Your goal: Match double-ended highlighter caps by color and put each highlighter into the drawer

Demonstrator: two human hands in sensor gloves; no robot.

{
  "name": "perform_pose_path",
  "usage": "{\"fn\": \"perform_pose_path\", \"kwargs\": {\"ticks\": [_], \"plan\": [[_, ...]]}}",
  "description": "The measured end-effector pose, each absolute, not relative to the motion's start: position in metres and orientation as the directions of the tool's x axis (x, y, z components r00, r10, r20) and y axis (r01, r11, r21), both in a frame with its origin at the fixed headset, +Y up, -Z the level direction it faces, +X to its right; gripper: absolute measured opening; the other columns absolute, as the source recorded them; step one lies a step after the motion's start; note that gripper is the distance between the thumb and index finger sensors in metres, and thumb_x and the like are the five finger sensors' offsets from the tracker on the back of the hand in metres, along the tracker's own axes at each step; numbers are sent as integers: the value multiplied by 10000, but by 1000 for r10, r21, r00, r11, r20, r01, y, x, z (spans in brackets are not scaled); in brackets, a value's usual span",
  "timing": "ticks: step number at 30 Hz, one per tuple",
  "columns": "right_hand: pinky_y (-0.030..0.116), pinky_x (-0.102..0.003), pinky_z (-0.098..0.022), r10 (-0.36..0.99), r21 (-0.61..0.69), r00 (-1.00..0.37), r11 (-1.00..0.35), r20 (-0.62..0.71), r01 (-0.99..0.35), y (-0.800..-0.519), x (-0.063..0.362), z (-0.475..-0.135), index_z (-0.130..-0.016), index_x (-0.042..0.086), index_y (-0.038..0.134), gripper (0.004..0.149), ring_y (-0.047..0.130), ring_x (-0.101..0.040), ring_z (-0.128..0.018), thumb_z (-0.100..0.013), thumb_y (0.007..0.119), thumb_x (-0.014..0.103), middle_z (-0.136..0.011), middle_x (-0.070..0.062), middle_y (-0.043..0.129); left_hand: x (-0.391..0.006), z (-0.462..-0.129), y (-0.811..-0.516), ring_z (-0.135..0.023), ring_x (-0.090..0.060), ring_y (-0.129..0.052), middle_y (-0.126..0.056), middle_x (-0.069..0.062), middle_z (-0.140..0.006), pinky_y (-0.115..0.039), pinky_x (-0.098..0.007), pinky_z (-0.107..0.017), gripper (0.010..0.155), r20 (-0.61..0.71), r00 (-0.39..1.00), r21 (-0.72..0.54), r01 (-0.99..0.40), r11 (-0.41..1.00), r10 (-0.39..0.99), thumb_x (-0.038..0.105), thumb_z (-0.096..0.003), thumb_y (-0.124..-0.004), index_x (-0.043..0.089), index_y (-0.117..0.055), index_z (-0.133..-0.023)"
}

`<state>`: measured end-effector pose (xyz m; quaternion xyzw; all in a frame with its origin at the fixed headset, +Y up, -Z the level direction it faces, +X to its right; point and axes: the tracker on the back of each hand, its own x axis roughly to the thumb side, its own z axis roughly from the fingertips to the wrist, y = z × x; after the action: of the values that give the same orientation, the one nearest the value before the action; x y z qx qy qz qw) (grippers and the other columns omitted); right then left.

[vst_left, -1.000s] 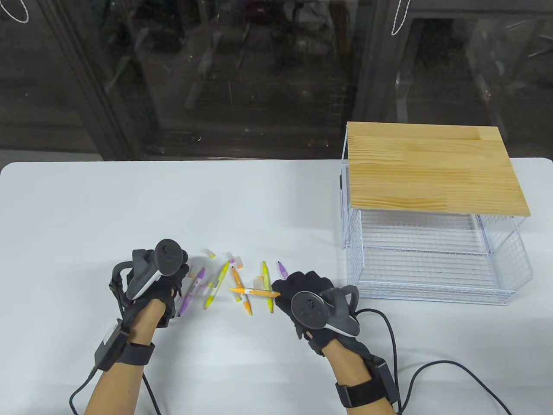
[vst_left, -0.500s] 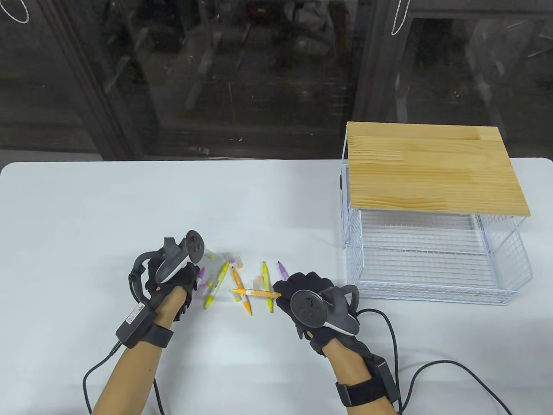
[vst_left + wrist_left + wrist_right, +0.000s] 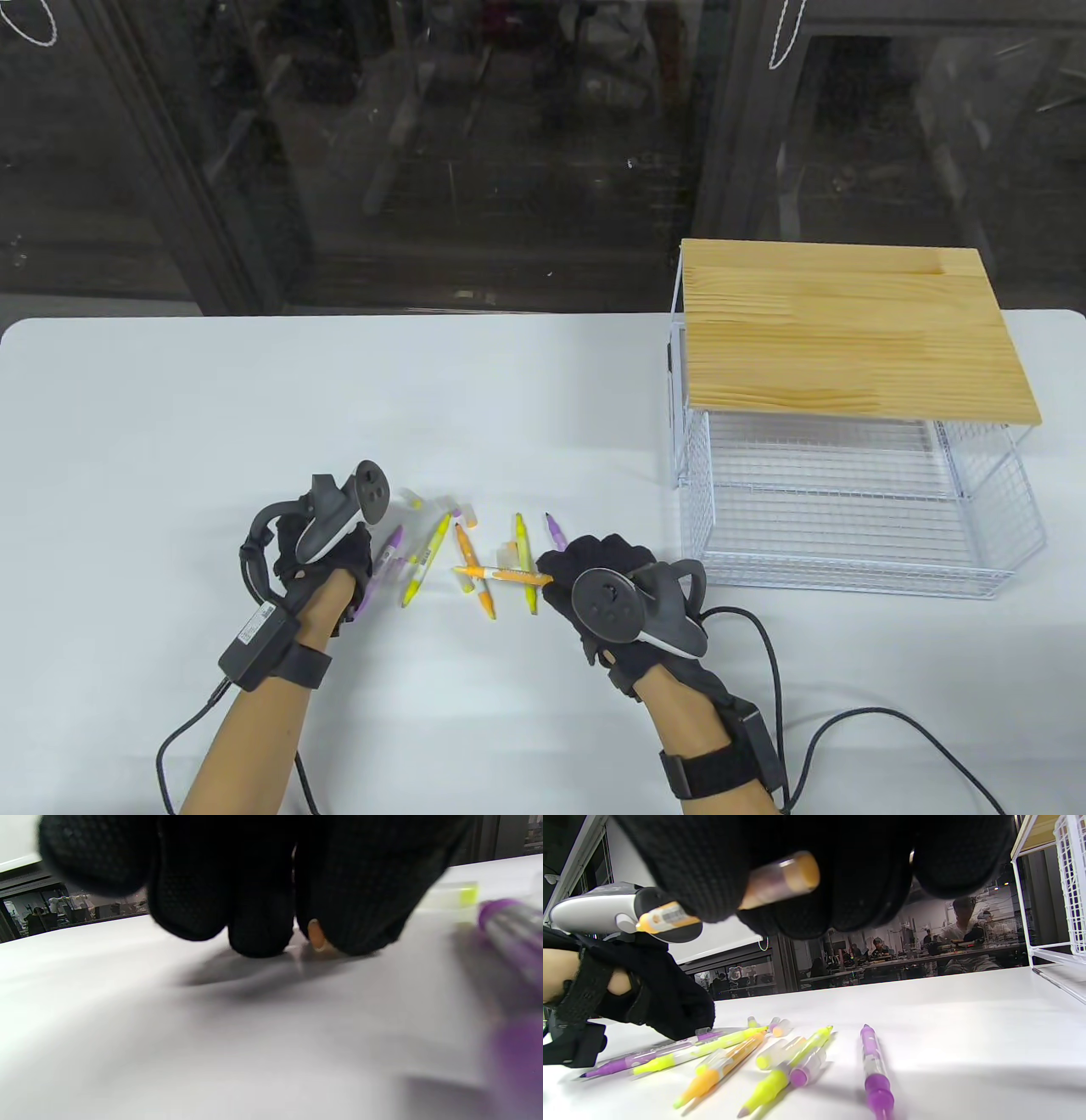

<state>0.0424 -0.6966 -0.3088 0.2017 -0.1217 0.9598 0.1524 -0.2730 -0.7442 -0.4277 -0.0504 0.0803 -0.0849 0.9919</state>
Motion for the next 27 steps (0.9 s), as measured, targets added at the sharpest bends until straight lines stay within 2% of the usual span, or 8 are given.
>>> {"fn": "perform_pose_path", "kwargs": {"ticks": [6,12,15,18,27], "plan": [[772,-518,-511,278,-147,-860,-917,428,-370,-697,42,-308,-808,308,910,420,936,-270,-595,-407,867,423,-756,7,943,-274,-425,-742,-656,-341,-971,-1013,7,-788,-841,-524,-421,467,-147,975,-123,150,981,-167,402,-348,-928,284,-943,-799],[772,-518,-512,276,-169,-861,-911,427,-375,-692,42,-305,-808,310,911,420,938,-270,-594,-406,867,424,-756,7,944,-278,-410,-712,-683,-345,-975,-983,-33,-869,-852,-519,-422,476,-147,987,-60,63,996,-71,383,-360,-915,239,-895,-813],[772,-518,-511,275,-169,-865,-913,420,-373,-692,44,-307,-809,308,910,421,938,-269,-594,-407,866,425,-756,6,944,-278,-400,-698,-664,-334,-992,-990,-36,-858,-861,-510,-419,471,-141,989,-34,31,999,-36,379,-363,-908,227,-870,-807],[772,-518,-511,273,-168,-868,-915,415,-368,-693,46,-308,-809,308,910,423,939,-269,-592,-405,865,426,-755,6,944,-278,-386,-687,-622,-324,-1011,-1009,-38,-823,-861,-515,-416,468,-129,990,3,-61,998,61,372,-363,-908,212,-860,-801],[772,-519,-509,313,-131,-864,-911,395,-390,-700,50,-312,-812,301,907,425,938,-271,-591,-408,864,425,-755,1,944,-288,-370,-684,-547,-296,-1023,-1036,-14,-747,-870,-507,-403,468,-47,987,47,-153,987,155,391,-338,-936,209,-860,-763]]}}
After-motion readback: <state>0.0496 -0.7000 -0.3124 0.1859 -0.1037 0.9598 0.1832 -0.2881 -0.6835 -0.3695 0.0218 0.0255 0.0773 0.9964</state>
